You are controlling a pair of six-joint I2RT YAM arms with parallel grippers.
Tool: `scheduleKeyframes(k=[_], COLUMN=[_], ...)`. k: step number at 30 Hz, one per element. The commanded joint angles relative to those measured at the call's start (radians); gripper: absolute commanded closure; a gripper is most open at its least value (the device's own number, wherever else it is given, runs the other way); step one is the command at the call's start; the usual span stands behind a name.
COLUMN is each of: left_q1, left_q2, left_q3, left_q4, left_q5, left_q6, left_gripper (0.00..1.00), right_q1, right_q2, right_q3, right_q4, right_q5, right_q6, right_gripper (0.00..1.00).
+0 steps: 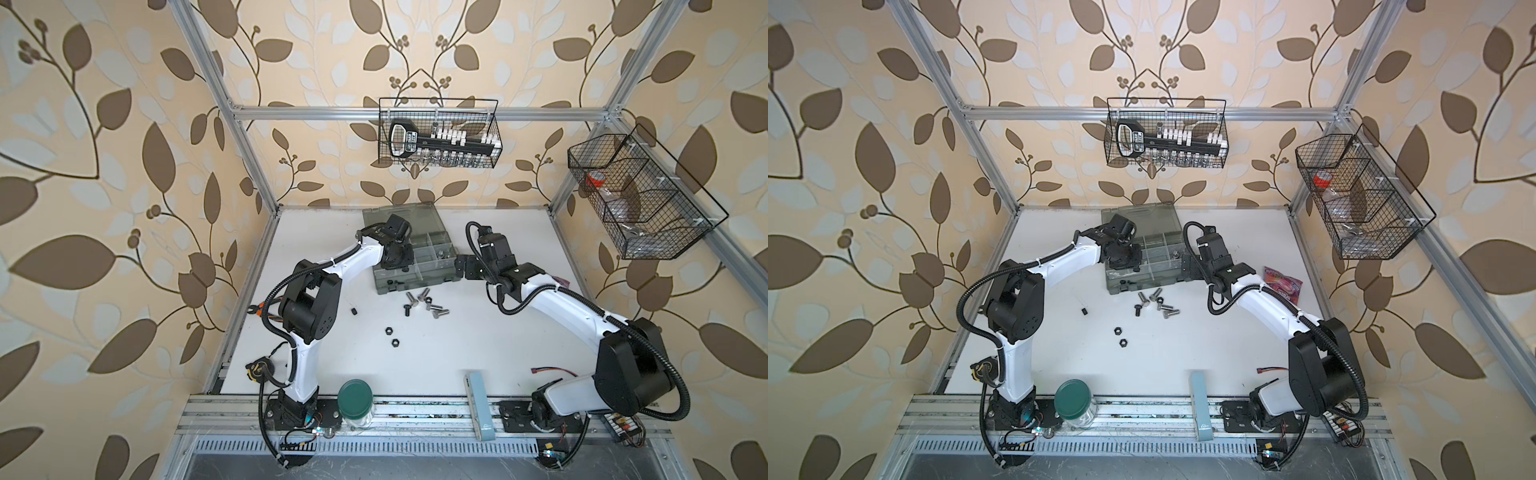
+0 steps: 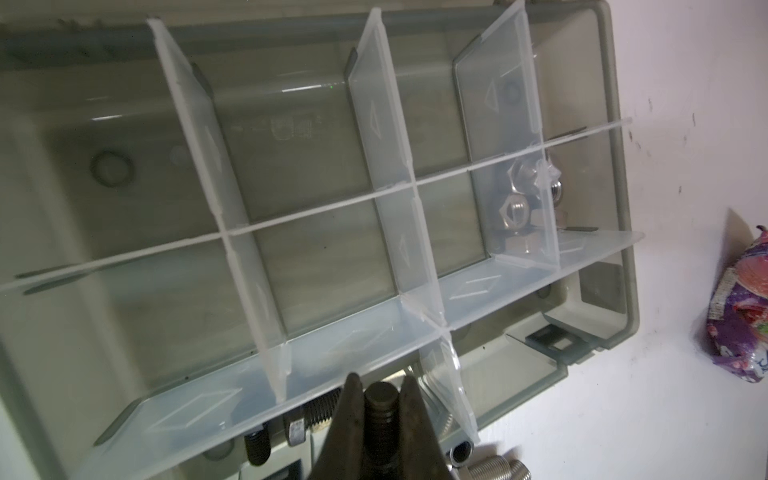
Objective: Sort the screws and nuts into containers
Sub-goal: Place the screw into the container, then pick up the screw at the center of the table.
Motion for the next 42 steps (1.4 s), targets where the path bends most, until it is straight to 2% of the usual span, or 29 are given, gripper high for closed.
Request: scheduleKeyframes(k=[1,11,18,25,31,42], left_q1=[-0.017,-0.023,-0.025,-0.031,-0.052,-0.169], left_q2=[0.009,0.041,0.044,-0.004,-0.097,-0.321], left_q3=[0.039,0.034,0.025,0.001,-0.063,-0.32], left_q4=[-0.011,-0.017,-0.022,-0.018,-0.015,0.015], left_q5=[0.032,0.006,0.011,0.014,-0.005,-0.191], left_q6=[0.029,0.046,0.05,0.053,0.041,-0.027], left_gripper=[0.97,0.87,0.66,0.66,0.66,0.64], right_q1=[0.004,0.004,0.004,0.004,0.004,0.003], right_q2=[-0.018,-0.02,-0.022,-0.021,-0.024,-0.027], right_q3=[-0.014,-0.021,-0.021,-0.021,-0.021,-0.027], right_q4=[-0.002,-0.003,-0.004,-0.005,-0.007,-0.014], right_q5=[-0.003,-0.012,-0.007,-0.006,0.0,0.004], right_q6=[0.008,0.013,0.013,0.012,0.012,0.015], right_gripper=[0.0,0.0,0.0,0.0,0.0,0.0])
